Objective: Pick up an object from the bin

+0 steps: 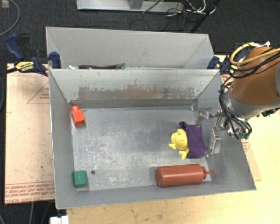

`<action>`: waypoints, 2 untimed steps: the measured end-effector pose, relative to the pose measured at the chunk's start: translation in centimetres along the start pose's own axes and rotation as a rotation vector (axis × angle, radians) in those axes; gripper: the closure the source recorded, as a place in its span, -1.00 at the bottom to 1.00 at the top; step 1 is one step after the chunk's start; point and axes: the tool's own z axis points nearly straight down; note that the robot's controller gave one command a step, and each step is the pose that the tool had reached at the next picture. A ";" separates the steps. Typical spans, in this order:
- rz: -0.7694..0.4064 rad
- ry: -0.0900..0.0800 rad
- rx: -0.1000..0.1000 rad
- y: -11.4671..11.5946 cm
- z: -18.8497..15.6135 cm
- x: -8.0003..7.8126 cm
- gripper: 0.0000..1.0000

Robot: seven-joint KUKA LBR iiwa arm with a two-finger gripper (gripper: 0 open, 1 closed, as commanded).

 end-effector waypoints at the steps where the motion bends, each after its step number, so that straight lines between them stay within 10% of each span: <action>1: -0.003 -0.007 0.001 0.0 -0.4 -0.2 -1.00; 2: 0.113 -0.007 -0.001 -1.3 0.4 0.7 -1.00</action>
Offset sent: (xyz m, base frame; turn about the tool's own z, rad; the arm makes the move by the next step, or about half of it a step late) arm -0.0188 -0.0295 -0.0134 0.2275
